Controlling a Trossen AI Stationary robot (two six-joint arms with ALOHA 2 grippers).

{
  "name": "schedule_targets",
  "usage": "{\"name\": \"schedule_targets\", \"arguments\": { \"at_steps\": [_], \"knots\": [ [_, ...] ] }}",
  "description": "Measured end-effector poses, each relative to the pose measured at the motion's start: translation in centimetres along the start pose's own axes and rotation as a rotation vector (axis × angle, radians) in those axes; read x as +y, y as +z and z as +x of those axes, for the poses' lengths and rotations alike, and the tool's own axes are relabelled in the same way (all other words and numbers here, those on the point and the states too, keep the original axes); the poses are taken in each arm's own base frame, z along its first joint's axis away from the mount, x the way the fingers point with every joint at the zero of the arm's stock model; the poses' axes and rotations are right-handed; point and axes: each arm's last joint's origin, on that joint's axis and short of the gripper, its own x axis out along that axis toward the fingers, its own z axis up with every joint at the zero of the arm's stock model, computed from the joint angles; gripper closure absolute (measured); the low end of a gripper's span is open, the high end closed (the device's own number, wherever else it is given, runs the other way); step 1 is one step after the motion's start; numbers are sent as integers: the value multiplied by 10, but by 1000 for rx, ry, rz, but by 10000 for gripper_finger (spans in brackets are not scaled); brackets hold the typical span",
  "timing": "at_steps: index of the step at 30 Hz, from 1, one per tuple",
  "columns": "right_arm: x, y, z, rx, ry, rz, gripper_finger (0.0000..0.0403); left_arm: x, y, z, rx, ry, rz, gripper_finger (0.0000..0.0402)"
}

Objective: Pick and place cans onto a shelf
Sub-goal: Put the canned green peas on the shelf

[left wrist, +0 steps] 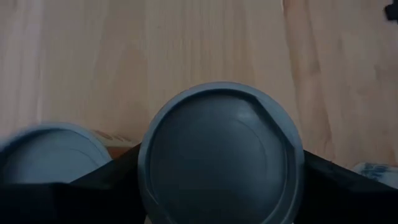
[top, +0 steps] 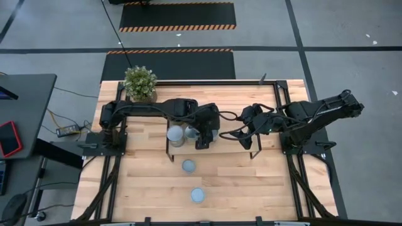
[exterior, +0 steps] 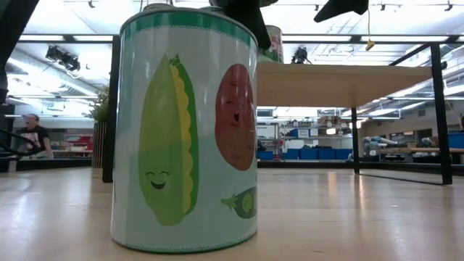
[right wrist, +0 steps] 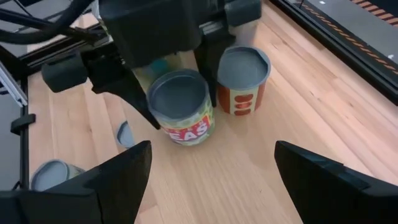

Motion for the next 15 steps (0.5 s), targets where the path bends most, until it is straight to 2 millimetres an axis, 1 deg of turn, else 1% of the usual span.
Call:
{"name": "schedule_targets", "arguments": {
  "at_steps": [4, 10, 15],
  "knots": [
    [0, 1, 0, -4, 2, 0, 56, -5, 0, 0, 3, 36, 31, 93],
    [0, 1, 0, -9, 0, 1, 56, -14, 1, 1, -1, 24, 48, 62],
    [1, 2, 0, -20, 6, 6, 56, -18, 1, 1, -3, 46, 53, 55]
  ]
}}
